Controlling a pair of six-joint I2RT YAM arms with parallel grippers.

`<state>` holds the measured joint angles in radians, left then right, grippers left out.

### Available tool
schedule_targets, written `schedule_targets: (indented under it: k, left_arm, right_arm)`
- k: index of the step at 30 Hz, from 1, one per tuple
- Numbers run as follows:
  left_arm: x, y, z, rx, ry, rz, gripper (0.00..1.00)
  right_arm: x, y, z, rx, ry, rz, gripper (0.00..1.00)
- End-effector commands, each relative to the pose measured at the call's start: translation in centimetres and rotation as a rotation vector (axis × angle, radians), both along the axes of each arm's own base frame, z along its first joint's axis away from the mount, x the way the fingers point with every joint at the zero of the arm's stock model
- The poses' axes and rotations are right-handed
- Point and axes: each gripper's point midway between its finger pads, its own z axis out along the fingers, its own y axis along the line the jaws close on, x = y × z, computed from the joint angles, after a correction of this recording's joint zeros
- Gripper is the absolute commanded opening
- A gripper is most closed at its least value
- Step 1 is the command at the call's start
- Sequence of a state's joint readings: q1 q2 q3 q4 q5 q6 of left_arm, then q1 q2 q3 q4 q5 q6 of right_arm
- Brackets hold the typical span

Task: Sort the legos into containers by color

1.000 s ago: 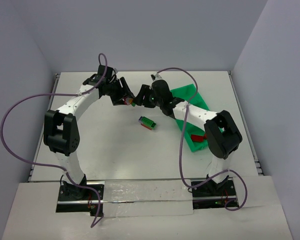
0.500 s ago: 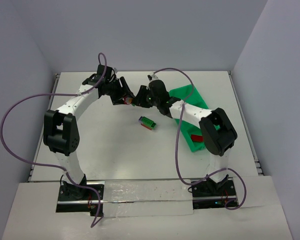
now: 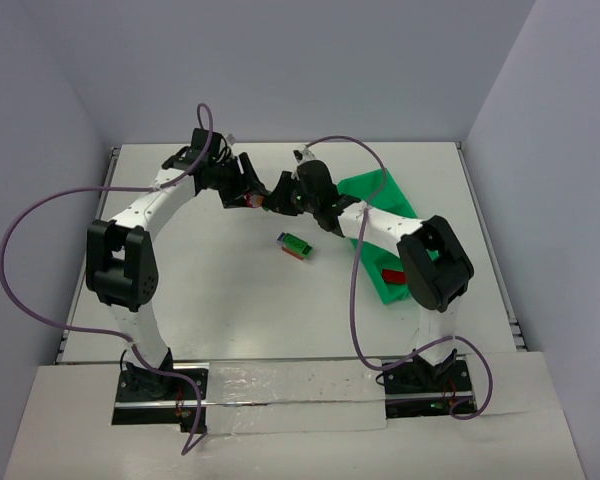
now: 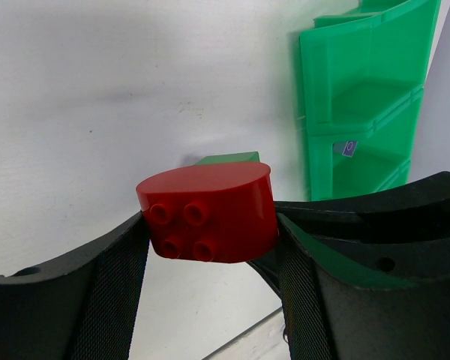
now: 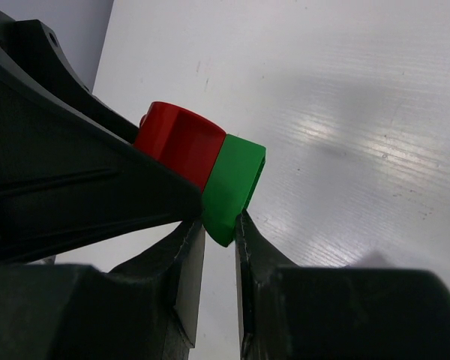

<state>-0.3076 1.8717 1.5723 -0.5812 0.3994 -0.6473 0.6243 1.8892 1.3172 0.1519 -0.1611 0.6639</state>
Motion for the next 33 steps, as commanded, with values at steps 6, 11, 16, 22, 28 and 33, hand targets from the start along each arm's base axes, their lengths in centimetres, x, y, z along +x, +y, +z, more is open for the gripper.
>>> schedule_targets:
  k: [6,11,16,22,28,33]
  left_arm:
    - [-0.9,-1.5,5.3,-0.090,-0.127,-0.185,0.00]
    - [-1.3,-1.5,5.0,-0.104,-0.111,-0.191,0.00]
    - [-1.4,-1.6,4.7,-0.108,-0.104,-0.191,0.00]
    - [-1.1,-1.5,4.4,-0.103,-0.100,-0.179,0.00]
    - [-0.8,-1.6,4.6,-0.108,-0.109,-0.176,0.00]
    - [-0.8,-1.5,4.5,-0.096,-0.106,-0.179,0.00]
  right_arm:
    - [0.9,-3.9,-0.1,-0.025,-0.041,-0.110,0.00]
    - [2.2,-6.9,0.2,-0.060,-0.053,-0.183,0.00]
    - [3.2,-11.3,0.3,-0.101,-0.055,-0.288,0.00]
    - [3.9,-18.5,-0.6,-0.180,-0.005,-0.525,0.00]
    - [5.0,-19.9,-0.5,-0.189,-0.006,-0.586,0.00]
    - [5.9,-21.3,-0.7,-0.214,-0.003,-0.662,0.00]
